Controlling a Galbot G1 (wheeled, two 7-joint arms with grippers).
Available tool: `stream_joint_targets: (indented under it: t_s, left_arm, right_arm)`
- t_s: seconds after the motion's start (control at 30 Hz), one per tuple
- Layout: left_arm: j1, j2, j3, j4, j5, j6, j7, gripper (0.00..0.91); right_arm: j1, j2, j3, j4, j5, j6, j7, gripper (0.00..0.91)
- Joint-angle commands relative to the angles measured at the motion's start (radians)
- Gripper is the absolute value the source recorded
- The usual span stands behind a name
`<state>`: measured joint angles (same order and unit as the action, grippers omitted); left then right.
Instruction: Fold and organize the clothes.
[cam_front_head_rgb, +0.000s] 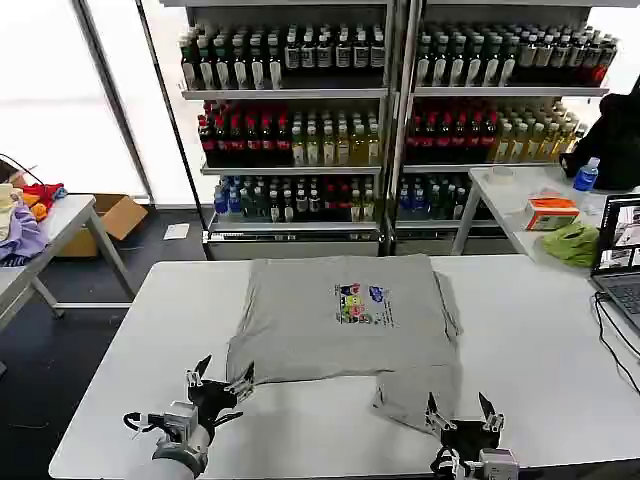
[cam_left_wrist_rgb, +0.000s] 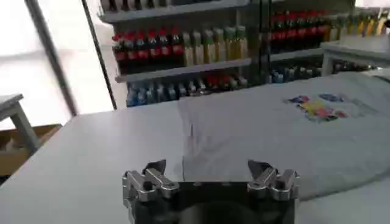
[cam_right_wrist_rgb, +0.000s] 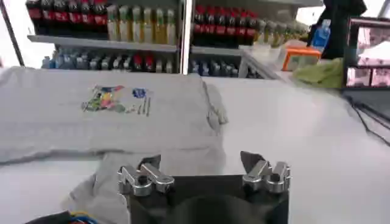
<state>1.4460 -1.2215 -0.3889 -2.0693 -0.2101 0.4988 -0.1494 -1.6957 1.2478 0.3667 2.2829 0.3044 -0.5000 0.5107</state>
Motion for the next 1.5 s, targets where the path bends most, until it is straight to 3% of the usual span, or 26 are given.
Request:
stream_joint_targets:
  t_s: [0.03,0.5,0.53,0.57,0.6,0.63,0.67,0.7,0.73,0.77,1.23,1.4,1.5]
  left_arm:
    - [-0.019,0.022,0.018,0.058,0.009,0.056,0.012,0.907]
    - [-0.038,0.013,-0.004,0.097,-0.09,0.047,0.001,0.907]
    - [-0.038,0.013,-0.005,0.101,-0.095,0.047,0.001,0.877]
    - [-0.039,0.013,-0.004,0.103,-0.098,0.046,0.001,0.524]
    - [-0.04,0.013,-0.004,0.105,-0.1,0.046,0.0,0.524]
    - [-0.041,0.013,-0.004,0.106,-0.103,0.046,-0.002,0.091]
    - [-0.041,0.014,-0.003,0.107,-0.106,0.046,-0.004,0.04]
    - [-0.039,0.016,-0.002,0.108,-0.106,0.046,-0.005,0.01]
    - [-0.037,0.018,-0.001,0.109,-0.107,0.047,-0.004,0.01]
    - [-0.034,0.019,0.001,0.109,-0.108,0.048,-0.004,0.01]
    - [0.011,0.023,0.028,0.078,-0.088,0.068,-0.005,0.01]
    - [0.024,0.02,0.032,0.061,-0.085,0.065,-0.005,0.01]
    - [0.029,0.02,0.03,0.048,-0.087,0.057,-0.007,0.01]
  right_arm:
    - [0.0,0.015,-0.009,-0.039,0.028,-0.002,0.031,0.907]
    - [0.005,0.054,-0.037,-0.087,0.017,0.006,0.029,0.907]
    - [0.004,0.054,-0.037,-0.091,0.017,0.009,0.026,0.907]
    - [0.004,0.054,-0.036,-0.093,0.017,0.011,0.023,0.897]
    - [0.004,0.055,-0.036,-0.098,0.016,0.012,0.019,0.887]
    - [0.005,0.057,-0.037,-0.103,0.014,0.013,0.018,0.877]
    - [0.005,0.06,-0.037,-0.107,0.011,0.014,0.015,0.796]
    - [0.006,0.061,-0.039,-0.112,0.009,0.013,0.01,0.464]
    - [0.006,0.061,-0.042,-0.116,0.008,0.014,0.01,0.322]
    - [0.005,0.062,-0.044,-0.122,0.01,0.015,0.008,0.0]
    - [0.008,0.06,-0.056,-0.155,0.016,0.048,0.011,0.0]
    - [0.005,0.051,-0.042,-0.161,0.043,0.091,0.01,0.0]
    - [-0.003,0.044,-0.036,-0.149,0.014,0.141,-0.019,0.0]
